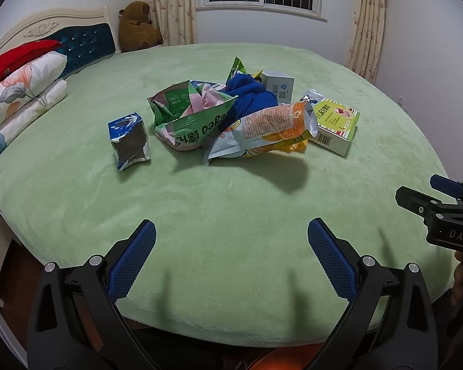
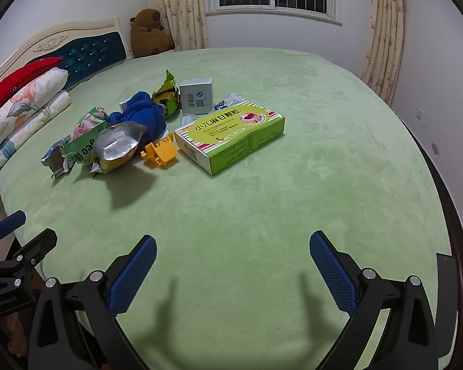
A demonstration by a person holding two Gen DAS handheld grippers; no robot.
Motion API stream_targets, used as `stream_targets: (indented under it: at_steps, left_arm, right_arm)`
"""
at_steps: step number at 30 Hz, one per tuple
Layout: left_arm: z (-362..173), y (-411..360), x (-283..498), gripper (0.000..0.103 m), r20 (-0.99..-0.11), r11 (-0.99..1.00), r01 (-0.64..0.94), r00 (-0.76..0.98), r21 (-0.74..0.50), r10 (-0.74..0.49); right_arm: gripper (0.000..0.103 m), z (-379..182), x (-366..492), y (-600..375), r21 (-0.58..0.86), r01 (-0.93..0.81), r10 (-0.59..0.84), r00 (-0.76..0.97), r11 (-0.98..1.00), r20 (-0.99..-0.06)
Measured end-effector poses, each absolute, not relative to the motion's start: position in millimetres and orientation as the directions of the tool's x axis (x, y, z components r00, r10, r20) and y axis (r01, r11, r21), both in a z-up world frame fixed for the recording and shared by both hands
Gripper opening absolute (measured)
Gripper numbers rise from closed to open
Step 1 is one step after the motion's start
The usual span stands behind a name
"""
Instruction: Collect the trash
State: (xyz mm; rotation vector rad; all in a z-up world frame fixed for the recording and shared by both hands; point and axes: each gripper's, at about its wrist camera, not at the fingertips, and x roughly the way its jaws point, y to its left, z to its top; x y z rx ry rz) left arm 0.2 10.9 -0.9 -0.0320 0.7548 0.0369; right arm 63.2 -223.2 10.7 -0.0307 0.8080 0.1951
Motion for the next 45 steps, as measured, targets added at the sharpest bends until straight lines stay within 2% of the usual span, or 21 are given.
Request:
stream_targets:
  at_steps: [28,39,45]
  left_arm:
    - [-3.3,15.3,4.0,0.096,-0.683,0.998,-0.054,0.730,-0.019,0.026]
    - [-8.6,30.8,8.1,0.096,-0.667,0.997,-0.077,0.743,-0.008,0.052]
    - [-13.0,38.3,8.9,0.096,-0.647,0.996,-0.083,0.758,0.036,0.086]
  right_arm:
    - [0.098,7.4,74.2,-220.5,0.057,-0.171,0.157,0.657,0.984,-0.738]
    - [0.098,26.2,129.6,-214.7,0.172,-0.102,0.198,0.617,0.980,-0.761]
    - [0.098,22.9,196.1,-212.0,0.372,0.037,0.303,0.511,0.927,-0.805]
